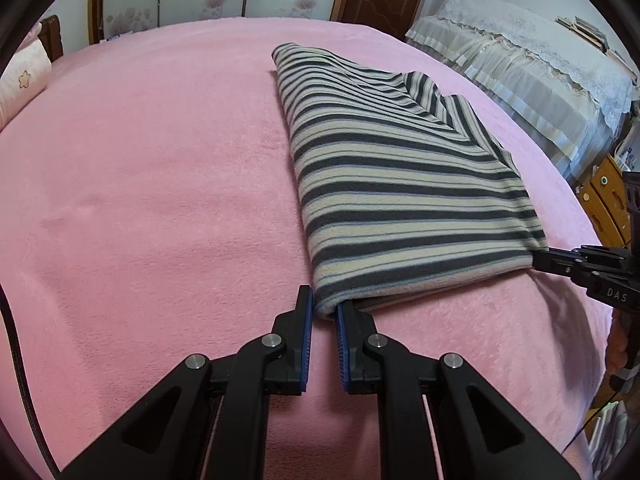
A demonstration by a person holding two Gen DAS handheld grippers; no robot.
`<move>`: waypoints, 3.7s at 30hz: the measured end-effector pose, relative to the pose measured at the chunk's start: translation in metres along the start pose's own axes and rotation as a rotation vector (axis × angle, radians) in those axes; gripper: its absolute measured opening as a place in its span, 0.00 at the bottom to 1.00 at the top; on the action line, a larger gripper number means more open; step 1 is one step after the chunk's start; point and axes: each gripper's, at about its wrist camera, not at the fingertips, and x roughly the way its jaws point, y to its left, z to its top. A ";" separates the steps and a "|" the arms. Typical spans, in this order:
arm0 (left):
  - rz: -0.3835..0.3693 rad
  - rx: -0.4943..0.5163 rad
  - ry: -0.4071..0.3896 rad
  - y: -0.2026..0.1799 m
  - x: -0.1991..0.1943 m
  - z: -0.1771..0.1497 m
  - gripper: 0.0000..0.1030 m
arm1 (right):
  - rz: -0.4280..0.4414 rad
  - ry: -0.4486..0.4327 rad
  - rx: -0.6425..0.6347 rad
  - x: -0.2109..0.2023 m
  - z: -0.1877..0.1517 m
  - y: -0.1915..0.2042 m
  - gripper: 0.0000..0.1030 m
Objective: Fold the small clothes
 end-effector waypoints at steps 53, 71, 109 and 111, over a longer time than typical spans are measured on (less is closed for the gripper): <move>0.018 -0.075 0.082 0.015 0.115 0.174 0.94 | 0.166 0.045 0.356 0.094 0.151 -0.098 0.62; -0.129 -0.065 0.115 0.049 0.150 0.189 0.99 | 0.289 0.109 0.362 0.110 0.154 -0.112 0.66; -0.294 -0.039 0.069 0.026 0.160 0.200 0.27 | 0.317 -0.050 0.150 0.124 0.188 -0.071 0.27; -0.242 -0.012 0.037 0.013 0.148 0.201 0.26 | 0.285 -0.070 0.137 0.116 0.188 -0.064 0.26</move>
